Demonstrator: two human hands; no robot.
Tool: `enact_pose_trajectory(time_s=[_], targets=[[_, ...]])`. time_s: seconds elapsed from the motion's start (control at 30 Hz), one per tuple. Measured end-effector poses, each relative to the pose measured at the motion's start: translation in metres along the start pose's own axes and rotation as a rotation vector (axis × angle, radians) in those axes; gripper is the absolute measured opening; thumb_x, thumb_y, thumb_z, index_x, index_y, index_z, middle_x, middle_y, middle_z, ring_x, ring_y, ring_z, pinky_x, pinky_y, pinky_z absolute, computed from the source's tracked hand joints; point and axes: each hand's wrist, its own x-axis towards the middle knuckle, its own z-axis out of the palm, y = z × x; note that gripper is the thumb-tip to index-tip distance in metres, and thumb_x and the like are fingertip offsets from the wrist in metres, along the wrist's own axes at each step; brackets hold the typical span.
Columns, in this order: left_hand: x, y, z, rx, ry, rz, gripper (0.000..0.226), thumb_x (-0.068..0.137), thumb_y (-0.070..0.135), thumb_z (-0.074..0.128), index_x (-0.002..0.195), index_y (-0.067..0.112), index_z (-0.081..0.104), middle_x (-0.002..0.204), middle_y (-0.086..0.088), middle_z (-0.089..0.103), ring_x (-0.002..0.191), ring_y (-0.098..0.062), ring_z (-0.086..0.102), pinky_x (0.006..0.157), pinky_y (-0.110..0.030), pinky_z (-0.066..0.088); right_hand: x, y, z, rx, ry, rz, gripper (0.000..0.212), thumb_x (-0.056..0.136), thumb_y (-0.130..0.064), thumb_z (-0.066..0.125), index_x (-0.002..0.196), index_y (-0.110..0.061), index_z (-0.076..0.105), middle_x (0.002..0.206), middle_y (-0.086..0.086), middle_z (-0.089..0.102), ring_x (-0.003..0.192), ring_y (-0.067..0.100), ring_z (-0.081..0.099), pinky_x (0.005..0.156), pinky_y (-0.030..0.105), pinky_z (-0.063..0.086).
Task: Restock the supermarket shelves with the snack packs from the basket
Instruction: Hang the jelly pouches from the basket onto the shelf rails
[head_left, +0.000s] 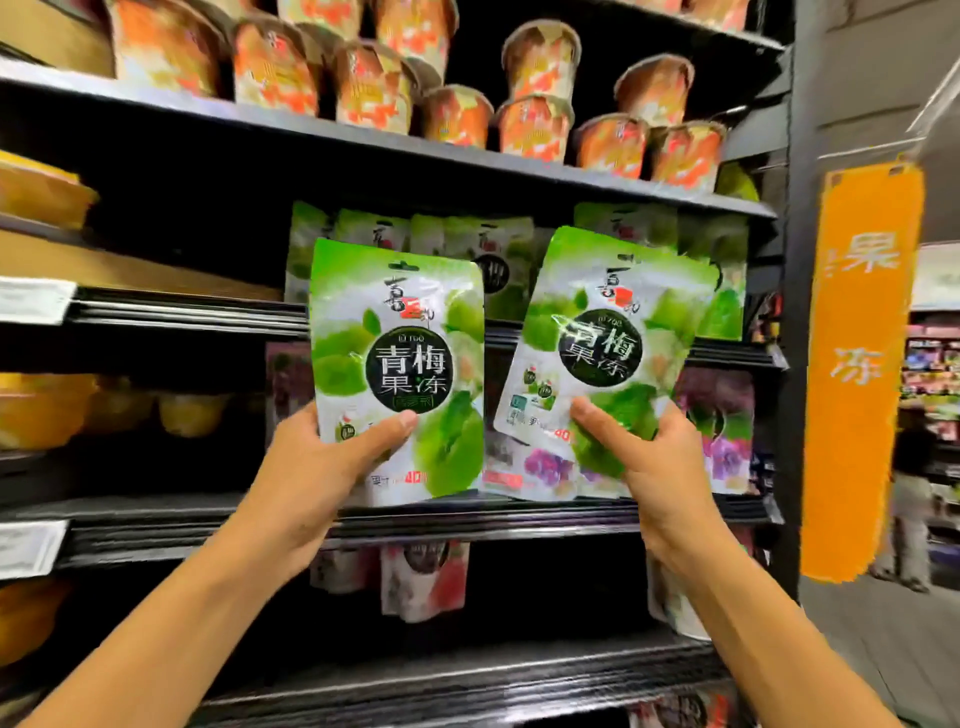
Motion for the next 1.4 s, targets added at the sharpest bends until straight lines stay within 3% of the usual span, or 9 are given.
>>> enact_pose_trajectory(time_s=[0.2,0.33,0.4,0.67,0.8,0.93,1.2,1.3,1.4], targets=[[0.043,0.014,0.032,0.014,0.022,0.042,0.023,0.082,0.009,0.073,0.105,0.006,0.072,0.095,-0.007,0.077,0.087,-0.021,0.074,0.063,-0.027,0.059,0.075,-0.035,-0.018,-0.181,0.036,-0.07,0.045,0.065,-0.026,0.089,0.1,-0.015,0.064,0.094,0.003,0.076,0.083,0.015,0.073,0.069,0.028,0.058],[0.069,0.008,0.056,0.065,0.051,0.048,0.014,0.08,0.012,0.076,0.094,0.01,0.074,0.09,-0.003,0.078,0.085,-0.018,0.074,0.076,-0.028,0.059,0.125,-0.045,-0.019,-0.353,0.04,-0.14,0.034,0.069,-0.02,0.088,0.095,-0.018,0.066,0.091,-0.002,0.073,0.075,-0.002,0.069,0.065,0.017,0.055],[0.081,0.004,0.067,0.103,0.06,0.042,0.017,0.077,0.014,0.079,0.093,0.01,0.075,0.09,-0.002,0.078,0.084,-0.017,0.074,0.077,-0.028,0.058,0.144,-0.046,-0.019,-0.416,0.007,-0.075,0.051,0.069,-0.023,0.088,0.113,-0.01,0.066,0.107,0.007,0.072,0.093,0.014,0.07,0.081,0.035,0.059],[0.101,-0.007,0.088,0.066,0.067,0.003,0.023,0.078,0.011,0.078,0.1,0.01,0.073,0.096,-0.005,0.077,0.086,-0.018,0.075,0.07,-0.026,0.06,0.181,-0.031,-0.007,-0.362,0.035,-0.009,0.031,0.07,-0.021,0.088,0.089,-0.015,0.066,0.091,0.003,0.072,0.075,0.016,0.069,0.044,0.02,0.051],[0.104,-0.011,0.091,0.05,0.074,-0.011,0.024,0.079,0.012,0.078,0.101,0.011,0.072,0.095,-0.003,0.077,0.086,-0.016,0.075,0.072,-0.027,0.06,0.199,-0.026,0.002,-0.394,0.035,-0.017,0.057,0.07,-0.028,0.088,0.114,-0.008,0.06,0.111,0.011,0.068,0.099,0.028,0.068,0.07,0.045,0.061],[0.105,-0.009,0.092,0.022,0.103,-0.005,0.012,0.079,0.013,0.078,0.089,0.016,0.072,0.083,0.003,0.078,0.077,-0.013,0.075,0.058,-0.02,0.057,0.204,-0.021,0.013,-0.542,0.047,-0.091,0.074,0.07,-0.037,0.087,0.126,-0.006,0.048,0.125,0.006,0.057,0.116,0.028,0.056,0.096,0.045,0.05],[0.102,-0.002,0.086,-0.086,0.093,-0.113,0.019,0.081,0.015,0.076,0.099,0.011,0.071,0.089,-0.005,0.078,0.074,-0.016,0.075,0.058,-0.026,0.059,0.205,-0.013,0.001,-0.813,-0.088,-0.173,0.063,0.078,-0.045,0.078,0.118,-0.004,0.052,0.104,0.005,0.052,0.094,0.019,0.05,0.077,0.032,0.04],[0.101,0.004,0.087,-0.123,0.064,-0.155,0.024,0.081,0.016,0.074,0.105,0.011,0.07,0.095,-0.008,0.077,0.074,-0.016,0.074,0.061,-0.026,0.061,0.208,-0.018,-0.009,-0.846,-0.086,-0.181,0.043,0.077,-0.046,0.079,0.082,-0.01,0.055,0.078,0.007,0.048,0.074,0.021,0.046,0.067,0.037,0.039],[0.1,0.007,0.09,-0.132,0.036,-0.152,0.03,0.079,0.015,0.074,0.108,0.009,0.069,0.101,-0.01,0.076,0.079,-0.019,0.074,0.067,-0.03,0.062,0.203,-0.022,-0.015,-0.879,-0.041,-0.13,0.063,0.073,-0.049,0.081,0.057,-0.019,0.027,0.055,-0.001,0.027,0.054,0.02,0.028,0.062,0.034,0.025]])
